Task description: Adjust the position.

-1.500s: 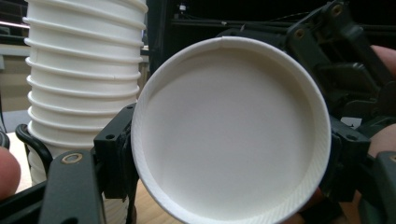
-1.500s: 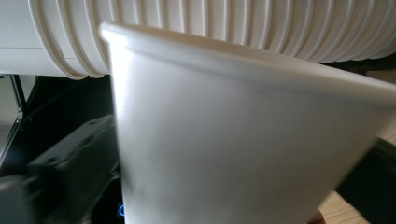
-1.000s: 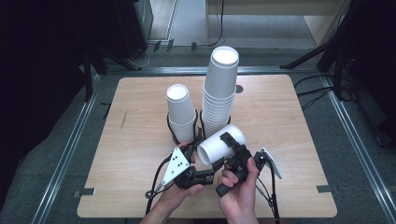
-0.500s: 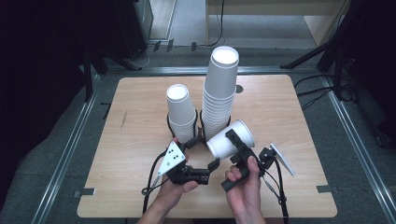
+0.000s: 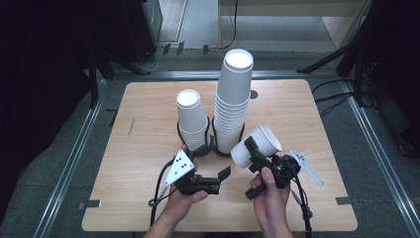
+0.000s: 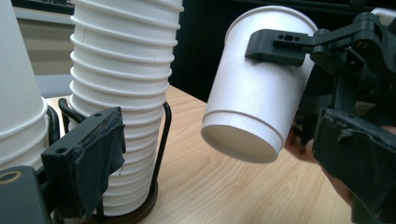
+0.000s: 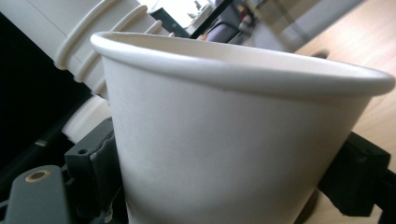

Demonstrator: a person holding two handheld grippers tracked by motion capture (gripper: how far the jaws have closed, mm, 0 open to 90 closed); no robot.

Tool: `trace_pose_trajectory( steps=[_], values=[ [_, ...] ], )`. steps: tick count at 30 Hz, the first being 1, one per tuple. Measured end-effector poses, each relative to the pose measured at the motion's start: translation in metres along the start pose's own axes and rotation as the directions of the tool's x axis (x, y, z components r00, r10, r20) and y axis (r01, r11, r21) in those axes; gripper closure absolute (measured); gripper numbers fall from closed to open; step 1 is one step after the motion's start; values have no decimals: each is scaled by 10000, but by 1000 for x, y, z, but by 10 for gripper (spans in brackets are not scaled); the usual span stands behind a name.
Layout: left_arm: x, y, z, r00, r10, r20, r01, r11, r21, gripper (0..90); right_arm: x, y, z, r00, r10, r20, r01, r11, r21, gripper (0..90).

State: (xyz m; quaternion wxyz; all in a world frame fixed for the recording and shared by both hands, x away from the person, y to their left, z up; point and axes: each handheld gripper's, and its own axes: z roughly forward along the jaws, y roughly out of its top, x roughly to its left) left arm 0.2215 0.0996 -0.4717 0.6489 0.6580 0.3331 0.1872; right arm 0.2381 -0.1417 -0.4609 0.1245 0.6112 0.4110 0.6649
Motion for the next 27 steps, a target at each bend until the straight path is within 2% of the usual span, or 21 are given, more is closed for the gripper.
trace_pose_trajectory(
  steps=[2,4,5,7,9,10,12,14,17,21,24,27],
  values=[
    [1,-1,0,10000,-14,17,13,10000,66,29,0,2,0,9975,-658,248,663,9976,-186,133],
    [1,-1,1,10000,-7,-3,7,10000,85,29,1,5,-1,9894,-1392,414,1404,9898,-257,132],
    [1,-1,1,10000,-11,-19,11,10000,92,29,1,5,-1,9826,-1775,547,1791,9835,-263,132],
    [2,-1,1,10000,-56,-48,57,9999,91,29,1,6,-1,9740,-2187,595,2203,9752,-224,132],
    [2,-1,1,10000,-70,-61,71,9999,128,29,-1,7,-1,9655,-2551,518,2574,9653,-432,133],
    [2,-1,1,9999,-84,-70,85,9999,140,29,-1,7,0,9576,-2832,538,2859,9568,-526,133],
    [2,-1,1,9999,-90,-67,91,9998,164,29,-3,8,2,9328,-3529,730,3571,9324,-564,133],
    [2,-1,1,9999,-93,-84,95,9998,165,29,-6,9,4,9123,-3990,922,4052,9122,-610,133],
    [3,-1,1,9998,-150,-143,153,9998,163,29,-13,13,9,8739,-4654,1404,4776,8759,-686,133],
    [6,-1,0,9995,-224,-221,228,9996,181,29,-25,19,16,8494,-5003,1677,5185,8505,-887,133],
    [7,-1,0,9992,-258,-294,263,9995,178,29,-36,25,24,8252,-5311,1924,5552,8253,-1031,133],
    [8,-2,1,9990,-326,-316,333,9992,216,29,-45,31,32,8060,-5582,1970,5829,8065,-995,133]
  ],
)
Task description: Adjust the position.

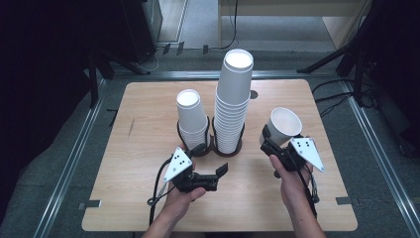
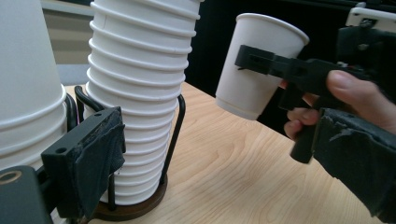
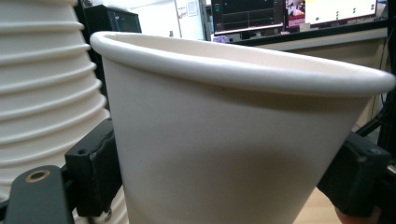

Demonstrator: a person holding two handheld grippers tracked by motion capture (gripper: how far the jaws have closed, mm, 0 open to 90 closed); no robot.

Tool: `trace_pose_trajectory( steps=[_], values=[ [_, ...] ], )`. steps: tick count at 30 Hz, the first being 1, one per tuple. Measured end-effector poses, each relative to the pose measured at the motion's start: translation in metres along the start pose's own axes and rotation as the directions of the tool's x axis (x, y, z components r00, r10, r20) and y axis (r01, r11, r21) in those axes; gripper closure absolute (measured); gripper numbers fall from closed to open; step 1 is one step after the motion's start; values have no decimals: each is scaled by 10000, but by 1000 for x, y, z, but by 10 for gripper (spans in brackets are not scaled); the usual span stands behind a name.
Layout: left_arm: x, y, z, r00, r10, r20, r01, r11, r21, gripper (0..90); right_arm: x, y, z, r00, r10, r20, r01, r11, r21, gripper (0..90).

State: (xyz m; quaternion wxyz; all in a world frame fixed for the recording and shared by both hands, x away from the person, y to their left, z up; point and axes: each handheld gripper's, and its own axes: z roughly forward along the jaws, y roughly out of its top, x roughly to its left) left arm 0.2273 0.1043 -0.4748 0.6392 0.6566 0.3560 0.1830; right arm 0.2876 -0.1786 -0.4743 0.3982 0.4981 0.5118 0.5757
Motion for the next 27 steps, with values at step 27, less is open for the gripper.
trace_pose_trajectory(
  steps=[27],
  values=[
    [3,2,-2,9997,-29,-260,28,10000,-33,30,-44,-36,64,9962,-527,688,482,9967,658,132]
  ],
)
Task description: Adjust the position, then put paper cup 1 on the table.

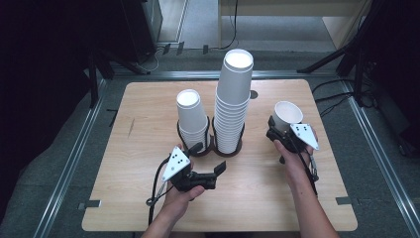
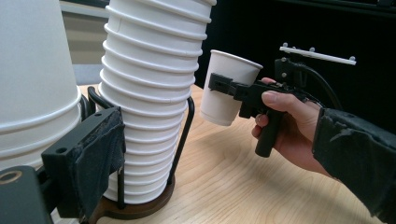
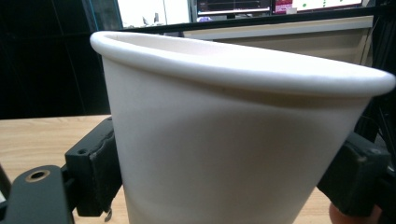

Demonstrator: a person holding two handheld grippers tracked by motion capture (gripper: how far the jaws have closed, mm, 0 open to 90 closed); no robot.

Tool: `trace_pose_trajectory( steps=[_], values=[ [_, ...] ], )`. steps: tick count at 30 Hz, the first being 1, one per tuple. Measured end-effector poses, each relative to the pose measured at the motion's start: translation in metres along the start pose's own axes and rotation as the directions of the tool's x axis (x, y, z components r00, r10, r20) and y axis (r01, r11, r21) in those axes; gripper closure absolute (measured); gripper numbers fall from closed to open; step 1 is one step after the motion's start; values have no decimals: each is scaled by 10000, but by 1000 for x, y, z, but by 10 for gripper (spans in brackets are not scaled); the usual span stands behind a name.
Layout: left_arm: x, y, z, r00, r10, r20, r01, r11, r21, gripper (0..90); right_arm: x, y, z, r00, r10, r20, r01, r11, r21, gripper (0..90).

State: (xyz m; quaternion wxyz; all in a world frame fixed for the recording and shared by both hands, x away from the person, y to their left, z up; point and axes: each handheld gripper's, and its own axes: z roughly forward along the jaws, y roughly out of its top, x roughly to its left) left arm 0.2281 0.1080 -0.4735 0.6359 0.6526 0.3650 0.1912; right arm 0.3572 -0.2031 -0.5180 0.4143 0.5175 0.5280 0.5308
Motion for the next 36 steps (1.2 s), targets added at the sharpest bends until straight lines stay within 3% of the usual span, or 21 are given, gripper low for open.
trace_pose_trajectory(
  steps=[8,14,20,27,33,36],
  values=[
    [-1,0,0,10000,-32,4,32,10000,29,30,-3,2,9,9993,241,273,-245,9996,127,131],
    [0,0,0,10000,-50,-21,50,10000,16,30,-6,0,17,9981,163,589,-171,9998,124,130],
    [2,1,-1,9999,-117,-97,117,9999,-17,30,-7,-2,26,9963,-287,816,272,9995,187,129],
    [4,2,-2,9997,-158,-187,158,9999,-22,30,-6,-8,35,9960,-427,787,390,9981,472,127],
    [6,1,0,9988,-218,-436,230,9994,276,30,-4,-17,40,9926,-985,716,912,9908,997,126],
    [5,1,0,9984,-6,-568,22,9996,281,30,-3,-22,40,9885,-1354,677,1266,9846,1206,125]
  ],
)
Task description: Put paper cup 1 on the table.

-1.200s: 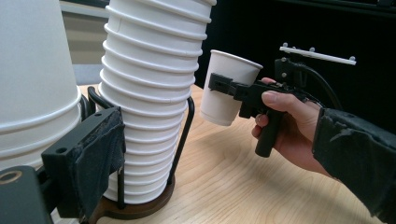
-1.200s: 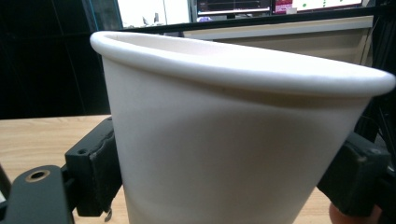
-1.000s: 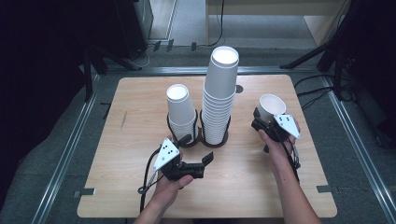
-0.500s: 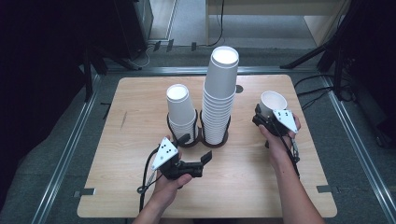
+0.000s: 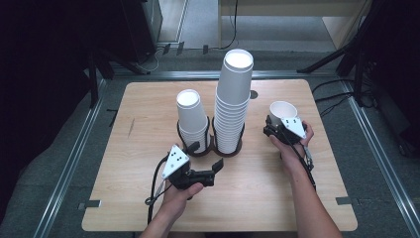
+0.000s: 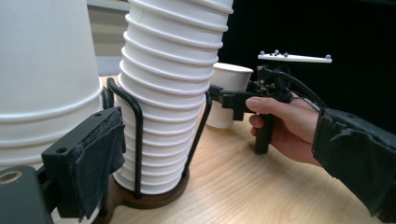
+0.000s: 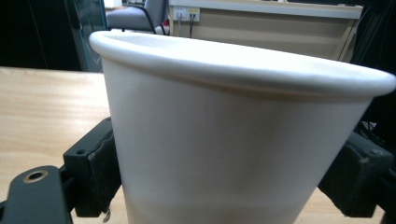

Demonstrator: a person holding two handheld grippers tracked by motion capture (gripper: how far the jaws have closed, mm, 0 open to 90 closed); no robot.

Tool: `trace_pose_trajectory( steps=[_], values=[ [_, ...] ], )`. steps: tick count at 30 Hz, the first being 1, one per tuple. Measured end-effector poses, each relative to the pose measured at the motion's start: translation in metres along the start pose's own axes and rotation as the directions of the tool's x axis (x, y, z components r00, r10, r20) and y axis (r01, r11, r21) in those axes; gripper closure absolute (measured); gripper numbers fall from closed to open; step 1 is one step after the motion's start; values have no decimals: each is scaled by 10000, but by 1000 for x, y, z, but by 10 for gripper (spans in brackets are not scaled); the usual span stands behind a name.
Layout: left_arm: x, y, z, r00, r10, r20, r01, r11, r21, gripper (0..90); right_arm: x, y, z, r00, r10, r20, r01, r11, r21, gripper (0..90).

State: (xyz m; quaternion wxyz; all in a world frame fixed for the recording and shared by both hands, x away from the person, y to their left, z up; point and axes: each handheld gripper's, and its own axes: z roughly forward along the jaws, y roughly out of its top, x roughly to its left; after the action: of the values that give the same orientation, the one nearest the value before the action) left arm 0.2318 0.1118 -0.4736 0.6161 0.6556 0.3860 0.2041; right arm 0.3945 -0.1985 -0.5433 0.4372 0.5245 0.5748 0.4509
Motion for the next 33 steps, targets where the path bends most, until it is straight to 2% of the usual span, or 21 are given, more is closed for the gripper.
trace_pose_trajectory(
  steps=[9,14,17,27,28,31,33],
  values=[
    [1,-1,2,9999,-116,7,115,9998,130,30,-4,-4,1,10000,-72,68,71,9999,134,123],
    [1,-1,2,9999,-132,4,132,9998,159,31,-4,-4,-1,10000,37,-40,-36,9998,187,121],
    [1,-1,1,9999,-134,9,134,9998,155,31,-4,-6,-3,9998,-174,-100,176,9996,206,119],
    [0,-1,2,9999,-170,28,170,9997,165,31,-6,-8,-8,9993,-187,-308,198,9991,368,114],
    [0,-1,2,9999,-166,30,165,9997,156,31,-6,-8,-8,9993,-173,-332,186,9991,391,105],
    [0,-1,2,9999,-161,34,161,9998,147,31,-7,-8,-9,9985,-101,-545,133,9982,588,0],
    [0,-1,2,9999,-154,40,154,9997,167,31,-7,-7,-10,9983,19,-578,17,9981,621,0]
  ],
)
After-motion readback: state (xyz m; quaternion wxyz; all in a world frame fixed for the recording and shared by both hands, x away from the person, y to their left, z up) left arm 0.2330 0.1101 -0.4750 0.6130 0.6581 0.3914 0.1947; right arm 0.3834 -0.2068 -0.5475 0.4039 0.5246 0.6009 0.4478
